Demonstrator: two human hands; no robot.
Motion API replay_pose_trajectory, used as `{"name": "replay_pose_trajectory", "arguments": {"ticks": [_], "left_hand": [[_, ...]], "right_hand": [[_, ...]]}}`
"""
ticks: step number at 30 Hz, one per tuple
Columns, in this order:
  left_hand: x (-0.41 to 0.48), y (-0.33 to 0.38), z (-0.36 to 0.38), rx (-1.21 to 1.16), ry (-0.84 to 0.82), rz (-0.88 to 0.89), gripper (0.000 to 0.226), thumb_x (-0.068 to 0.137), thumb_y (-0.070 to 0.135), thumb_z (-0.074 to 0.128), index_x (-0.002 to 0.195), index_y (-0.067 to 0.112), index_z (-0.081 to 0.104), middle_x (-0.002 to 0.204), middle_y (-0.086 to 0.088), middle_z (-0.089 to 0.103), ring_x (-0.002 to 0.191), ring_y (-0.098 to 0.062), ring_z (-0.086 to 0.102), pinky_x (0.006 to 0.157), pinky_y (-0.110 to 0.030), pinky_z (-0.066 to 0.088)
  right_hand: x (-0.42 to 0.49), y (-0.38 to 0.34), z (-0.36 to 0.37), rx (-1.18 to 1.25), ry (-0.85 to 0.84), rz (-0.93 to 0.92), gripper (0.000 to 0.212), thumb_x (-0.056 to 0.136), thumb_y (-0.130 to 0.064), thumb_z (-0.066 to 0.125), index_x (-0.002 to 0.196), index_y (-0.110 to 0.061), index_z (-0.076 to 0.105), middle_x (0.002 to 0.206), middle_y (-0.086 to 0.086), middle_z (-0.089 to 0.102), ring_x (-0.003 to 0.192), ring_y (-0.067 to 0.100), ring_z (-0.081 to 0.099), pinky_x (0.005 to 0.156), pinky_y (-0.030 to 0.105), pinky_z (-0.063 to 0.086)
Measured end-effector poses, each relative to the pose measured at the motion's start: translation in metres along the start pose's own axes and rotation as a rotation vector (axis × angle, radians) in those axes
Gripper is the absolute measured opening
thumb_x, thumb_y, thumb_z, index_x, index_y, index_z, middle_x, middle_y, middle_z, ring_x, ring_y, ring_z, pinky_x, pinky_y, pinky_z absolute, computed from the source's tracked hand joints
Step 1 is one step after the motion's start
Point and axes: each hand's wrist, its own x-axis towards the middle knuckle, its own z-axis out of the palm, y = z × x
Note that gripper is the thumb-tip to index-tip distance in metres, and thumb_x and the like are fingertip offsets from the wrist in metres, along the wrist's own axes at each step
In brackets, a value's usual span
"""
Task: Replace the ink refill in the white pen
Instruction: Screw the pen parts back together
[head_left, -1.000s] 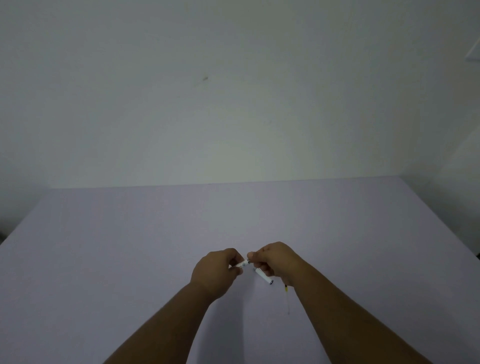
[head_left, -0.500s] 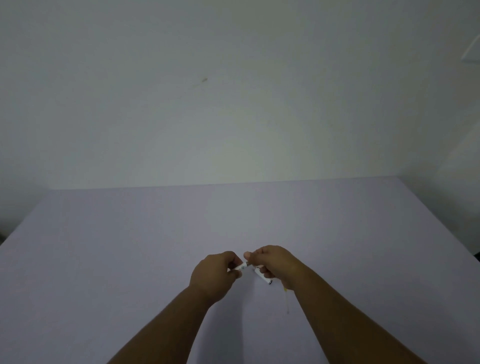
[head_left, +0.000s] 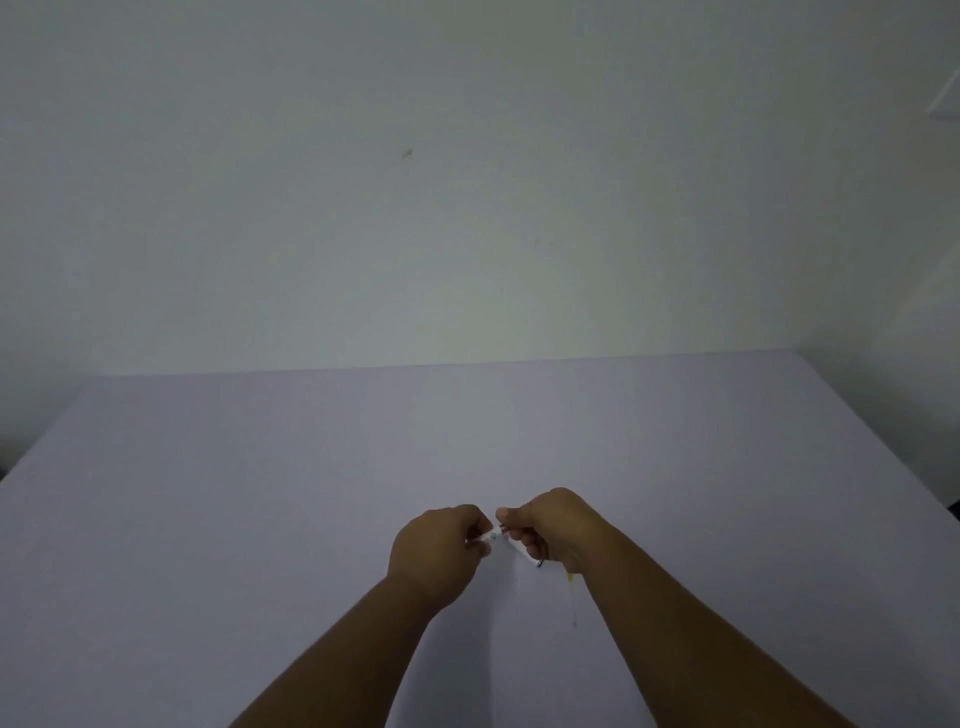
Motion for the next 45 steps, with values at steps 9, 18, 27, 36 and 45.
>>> {"name": "replay_pose_trajectory", "arguments": {"ticks": [9, 18, 27, 36, 45], "left_hand": [[0.009, -0.017, 0.007, -0.152, -0.064, -0.183, 0.009, 0.082, 0.029, 0.066, 0.09, 0.024, 0.064, 0.094, 0.003, 0.069, 0.086, -0.017, 0.063, 0.072, -0.028, 0.048], [0.016, -0.025, 0.021, -0.407, -0.091, -0.306, 0.016, 0.076, 0.022, 0.074, 0.074, 0.027, 0.059, 0.07, 0.008, 0.063, 0.069, -0.015, 0.063, 0.07, -0.036, 0.061], [0.021, -0.025, 0.019, -0.462, -0.106, -0.331, 0.016, 0.078, 0.02, 0.073, 0.075, 0.025, 0.059, 0.07, 0.006, 0.063, 0.064, -0.016, 0.062, 0.059, -0.03, 0.058], [0.017, -0.026, 0.01, -0.423, -0.099, -0.328, 0.014, 0.075, 0.022, 0.075, 0.075, 0.027, 0.061, 0.074, 0.004, 0.066, 0.071, -0.017, 0.065, 0.073, -0.036, 0.059], [0.006, -0.016, 0.006, -0.41, -0.126, -0.291, 0.013, 0.076, 0.023, 0.075, 0.086, 0.024, 0.066, 0.077, 0.005, 0.067, 0.073, -0.015, 0.065, 0.074, -0.034, 0.058]], "right_hand": [[0.025, 0.009, -0.019, -0.41, 0.304, -0.2, 0.031, 0.091, -0.027, 0.056, 0.09, 0.002, 0.069, 0.096, 0.015, 0.073, 0.076, 0.022, 0.058, 0.073, 0.029, 0.045], [0.05, 0.05, 0.004, -0.741, 0.301, -0.235, 0.012, 0.079, -0.025, 0.069, 0.085, -0.018, 0.06, 0.103, 0.008, 0.067, 0.098, 0.024, 0.063, 0.075, 0.028, 0.046], [0.055, 0.052, 0.006, -0.844, 0.339, -0.307, 0.025, 0.084, -0.028, 0.058, 0.1, -0.01, 0.065, 0.105, 0.009, 0.067, 0.099, 0.026, 0.062, 0.077, 0.03, 0.048], [0.042, 0.02, -0.006, -0.102, 0.151, -0.29, 0.015, 0.087, -0.016, 0.058, 0.074, -0.015, 0.067, 0.082, 0.009, 0.069, 0.07, 0.018, 0.059, 0.068, 0.028, 0.05], [0.023, 0.001, -0.001, 0.469, 0.098, -0.222, 0.01, 0.087, -0.005, 0.057, 0.09, 0.002, 0.065, 0.081, 0.014, 0.067, 0.068, 0.019, 0.064, 0.061, 0.023, 0.056]]}}
